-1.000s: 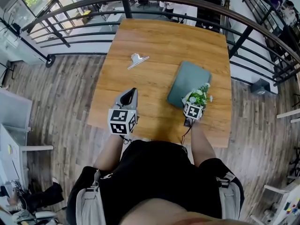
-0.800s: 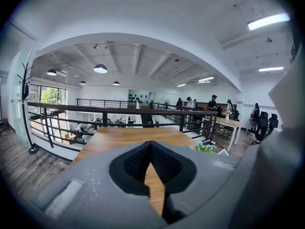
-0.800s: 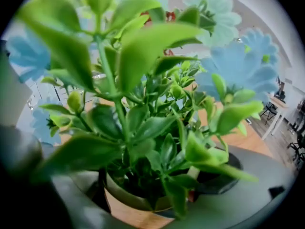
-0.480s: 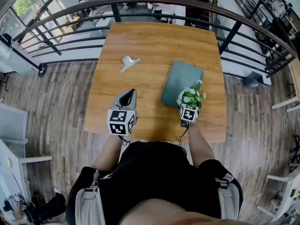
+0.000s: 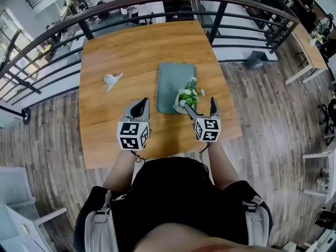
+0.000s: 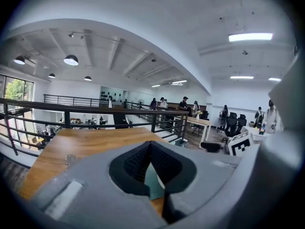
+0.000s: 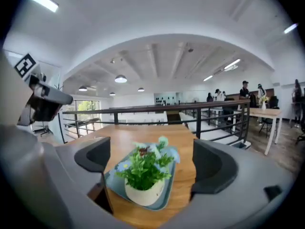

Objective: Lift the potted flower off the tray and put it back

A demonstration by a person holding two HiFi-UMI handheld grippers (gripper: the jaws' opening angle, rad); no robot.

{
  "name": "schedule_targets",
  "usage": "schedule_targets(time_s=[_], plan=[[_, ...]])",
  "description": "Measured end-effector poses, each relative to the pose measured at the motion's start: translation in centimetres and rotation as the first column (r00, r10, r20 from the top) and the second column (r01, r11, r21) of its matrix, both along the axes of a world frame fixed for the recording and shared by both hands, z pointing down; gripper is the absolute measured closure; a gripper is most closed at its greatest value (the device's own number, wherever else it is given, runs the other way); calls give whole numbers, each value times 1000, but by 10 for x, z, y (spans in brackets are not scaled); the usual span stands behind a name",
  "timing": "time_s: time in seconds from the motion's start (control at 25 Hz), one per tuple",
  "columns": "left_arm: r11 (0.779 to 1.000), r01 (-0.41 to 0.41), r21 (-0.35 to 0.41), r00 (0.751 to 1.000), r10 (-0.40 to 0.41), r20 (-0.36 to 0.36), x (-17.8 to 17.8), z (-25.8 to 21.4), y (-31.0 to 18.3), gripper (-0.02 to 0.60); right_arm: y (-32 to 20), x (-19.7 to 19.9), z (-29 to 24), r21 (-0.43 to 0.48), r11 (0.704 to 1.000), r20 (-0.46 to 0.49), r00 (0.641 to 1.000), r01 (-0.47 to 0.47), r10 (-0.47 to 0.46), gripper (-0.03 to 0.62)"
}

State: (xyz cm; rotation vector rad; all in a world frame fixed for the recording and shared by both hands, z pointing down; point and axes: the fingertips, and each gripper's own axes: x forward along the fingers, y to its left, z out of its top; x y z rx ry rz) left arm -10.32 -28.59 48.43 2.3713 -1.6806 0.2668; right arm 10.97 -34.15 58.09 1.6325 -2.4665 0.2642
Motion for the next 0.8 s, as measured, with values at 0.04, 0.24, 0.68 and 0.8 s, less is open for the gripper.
schedule_targets(time_s=[0.04,0.24,0.68,0.8], plan=[[1000,-20,1,1000,20,-3,8,0,-3,566,3,8,-19,45,999,6,1000,-30,29,80],[992,-125,13,992,126,-12,47,-2,-12,566,26,61,-92,193,948,66,968,-251,243,458],[976,-215,33,976,216,-12,80,-11,-12,566,58,87,-133,249,906,56,939,-343,340,600],[975,-219,35,975,220,-13,79,-12,-11,566,60,82,-132,245,909,63,942,-336,331,600]])
